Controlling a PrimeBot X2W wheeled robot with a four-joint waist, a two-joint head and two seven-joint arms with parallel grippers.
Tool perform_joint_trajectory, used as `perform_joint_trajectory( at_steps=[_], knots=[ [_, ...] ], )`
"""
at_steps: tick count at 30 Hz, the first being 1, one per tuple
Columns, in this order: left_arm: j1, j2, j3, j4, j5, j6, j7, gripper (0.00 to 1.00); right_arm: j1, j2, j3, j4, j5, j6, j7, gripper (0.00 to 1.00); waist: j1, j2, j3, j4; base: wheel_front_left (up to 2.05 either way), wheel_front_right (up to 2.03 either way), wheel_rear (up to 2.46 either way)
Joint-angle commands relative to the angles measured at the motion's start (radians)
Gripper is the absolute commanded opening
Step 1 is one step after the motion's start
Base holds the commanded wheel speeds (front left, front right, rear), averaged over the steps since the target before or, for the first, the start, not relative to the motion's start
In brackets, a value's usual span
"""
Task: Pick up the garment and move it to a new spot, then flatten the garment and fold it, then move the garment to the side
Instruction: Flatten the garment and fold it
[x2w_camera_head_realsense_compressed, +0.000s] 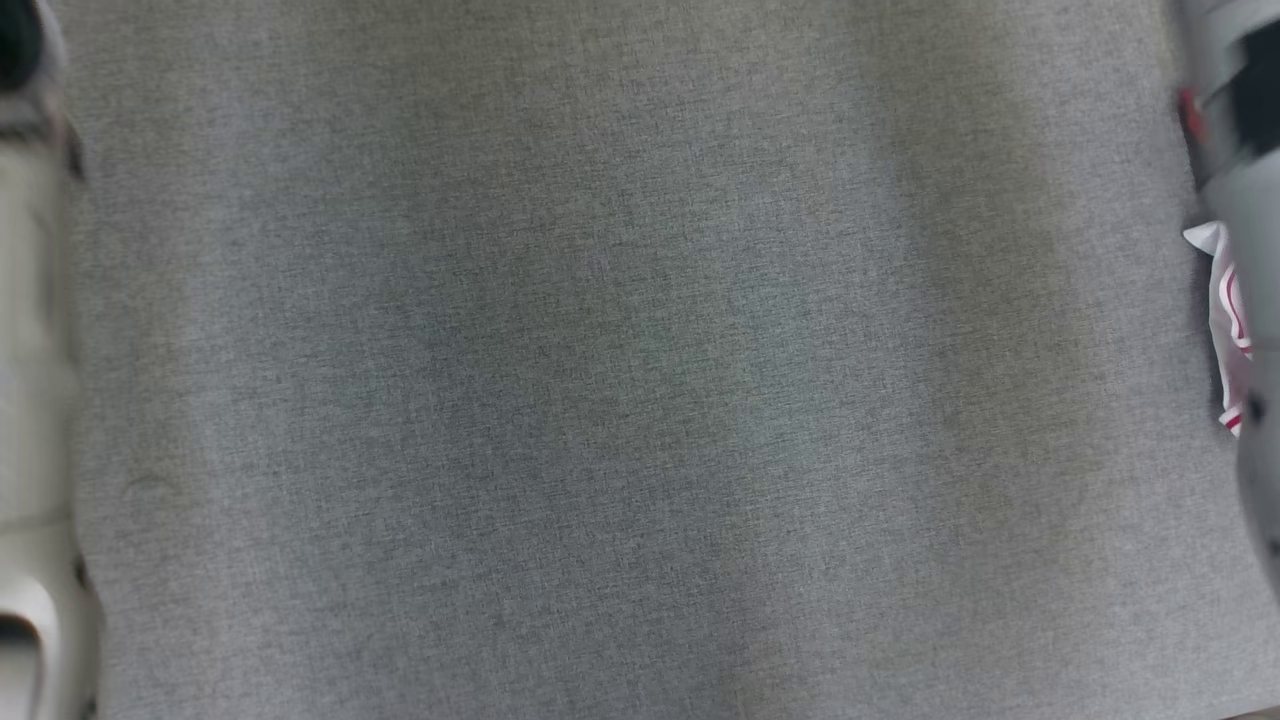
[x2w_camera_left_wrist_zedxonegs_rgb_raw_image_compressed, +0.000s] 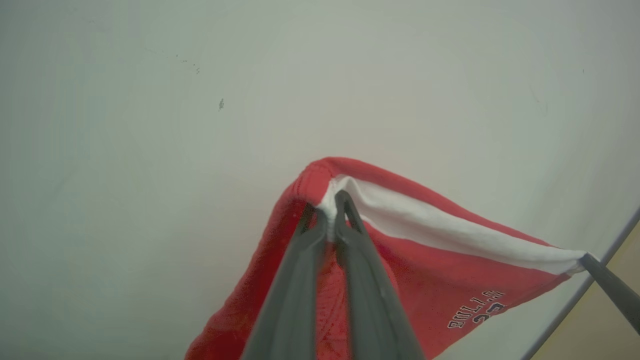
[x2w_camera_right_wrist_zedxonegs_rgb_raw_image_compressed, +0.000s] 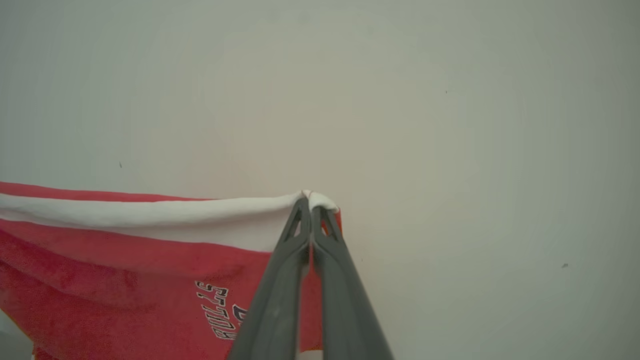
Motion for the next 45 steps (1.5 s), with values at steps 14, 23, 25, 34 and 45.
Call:
perform_joint_trajectory(
  at_steps=[14,23,25,34,45],
  knots=[
    [0.467,-0.026,-0.057,-0.142,-0.072,-0.005,-0.073,0.00,0.473,-0.137,0.149,-0.237,0.473,-0.002,0.256,0.00,-0.0002,-0.0002,-0.145,0.017,0.00,0.00,0.00],
    [0.755,-0.054,-0.137,-0.187,-0.032,-0.005,-0.074,0.00,1.003,-0.255,-0.061,-0.535,0.522,-0.002,0.633,0.00,-0.0002,-0.0002,-0.320,0.057,0.00,0.00,0.00],
    [0.808,-0.055,-0.145,-0.188,-0.028,-0.005,-0.074,0.00,1.126,-0.249,-0.117,-0.630,0.487,-0.002,0.724,0.00,-0.0002,-0.0002,-0.352,0.055,0.00,0.00,0.00],
    [1.089,-0.038,-0.161,-0.194,0.017,-0.004,-0.075,0.00,1.623,-0.085,-0.365,-1.014,0.344,-0.002,1.203,0.00,-0.0002,-0.0002,-0.446,0.048,0.00,0.00,0.00],
    [1.330,0.006,-0.236,-0.222,0.058,-0.002,-0.069,0.00,1.825,0.044,-0.480,-1.193,0.264,-0.002,1.458,0.00,-0.0002,-0.0002,-0.482,0.064,0.00,0.00,0.00]
  ],
)
